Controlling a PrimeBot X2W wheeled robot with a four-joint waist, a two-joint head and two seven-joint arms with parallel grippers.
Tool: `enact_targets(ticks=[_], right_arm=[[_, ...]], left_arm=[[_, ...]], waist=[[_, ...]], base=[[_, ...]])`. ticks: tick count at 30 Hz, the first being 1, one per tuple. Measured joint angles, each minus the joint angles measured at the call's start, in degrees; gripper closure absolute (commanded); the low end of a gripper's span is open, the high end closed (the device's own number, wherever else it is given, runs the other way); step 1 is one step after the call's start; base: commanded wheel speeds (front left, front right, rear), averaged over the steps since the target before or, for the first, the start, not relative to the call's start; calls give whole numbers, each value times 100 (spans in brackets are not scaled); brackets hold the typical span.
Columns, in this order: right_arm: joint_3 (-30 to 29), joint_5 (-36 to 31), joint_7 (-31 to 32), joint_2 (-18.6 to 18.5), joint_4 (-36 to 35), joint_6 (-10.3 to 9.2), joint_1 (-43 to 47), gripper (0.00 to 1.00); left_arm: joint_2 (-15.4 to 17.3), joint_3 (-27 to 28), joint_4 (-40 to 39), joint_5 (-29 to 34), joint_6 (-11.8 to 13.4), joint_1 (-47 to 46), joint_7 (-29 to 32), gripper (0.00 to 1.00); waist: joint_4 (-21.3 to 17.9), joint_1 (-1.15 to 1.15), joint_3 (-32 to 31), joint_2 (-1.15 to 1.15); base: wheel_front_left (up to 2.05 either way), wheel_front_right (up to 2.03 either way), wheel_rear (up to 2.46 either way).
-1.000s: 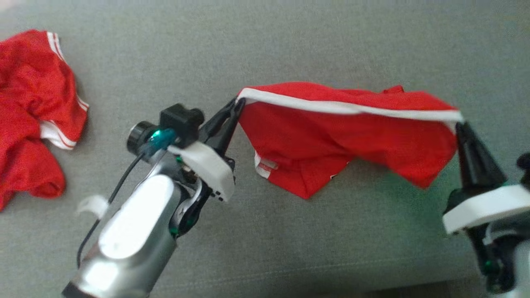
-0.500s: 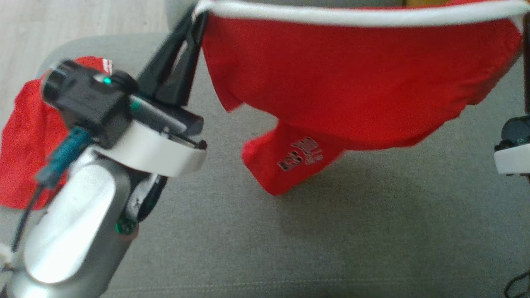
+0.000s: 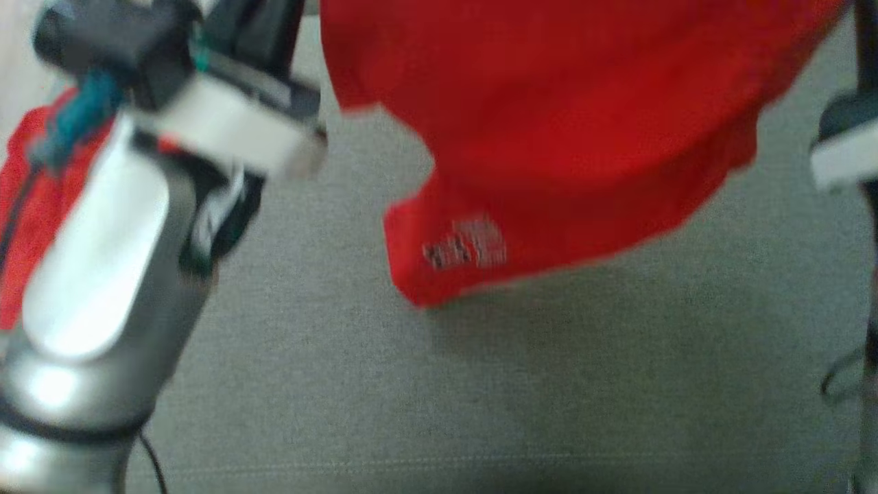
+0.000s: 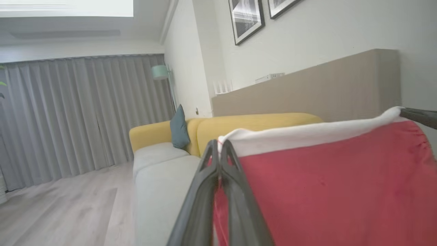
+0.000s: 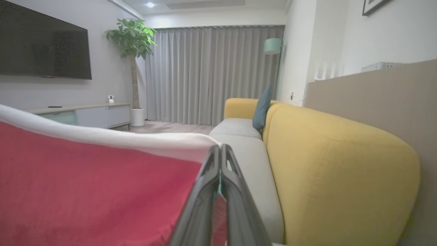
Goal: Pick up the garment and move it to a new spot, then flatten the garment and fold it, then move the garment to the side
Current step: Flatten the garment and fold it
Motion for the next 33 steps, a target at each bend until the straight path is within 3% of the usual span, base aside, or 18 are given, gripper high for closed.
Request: enact_targets(ticks=[4, 9, 16, 20, 25, 29, 33], right_arm=[[234, 92, -417, -97, 1434, 0, -1587, 100], [689, 152, -1206, -8, 3030, 1, -2915, 100], [1553, 253, -2362, 211, 5248, 1, -3596, 100], [2036, 385, -2833, 417, 6178, 1, -3421, 100], [2421, 760, -3300, 469, 6645, 1, -2709, 100], [2630, 967, -3524, 447, 6435, 1, -1877, 100], [2709, 1037, -3619, 286, 5724, 1, -1085, 100]], left_arm=[[-444, 69, 1741, -96, -411, -1371, -633, 100], [-748, 261, 3474, -103, -637, -2408, -1256, 100], [-1137, 526, 5041, -89, -783, -2831, -1386, 100], [-1343, 766, 5179, -45, -812, -2235, -1385, 100], [-1577, 985, 5098, 11, -935, -1128, -1384, 100], [-1626, 1163, 4542, 123, -988, -154, -1384, 100], [-1625, 1330, 3809, 370, -1033, 723, -1384, 100]], waist=[[-71, 1, 312, 0], [-222, 0, 456, 0], [-328, 2, 723, 0], [-318, 1, 970, 0], [-225, 3, 1207, -1], [-202, 1, 1196, 0], [-212, 0, 1057, 0]], base=[[0, 0, 0], [0, 0, 0], [0, 0, 0], [0, 0, 0], [0, 0, 0], [0, 0, 0], [0, 0, 0]])
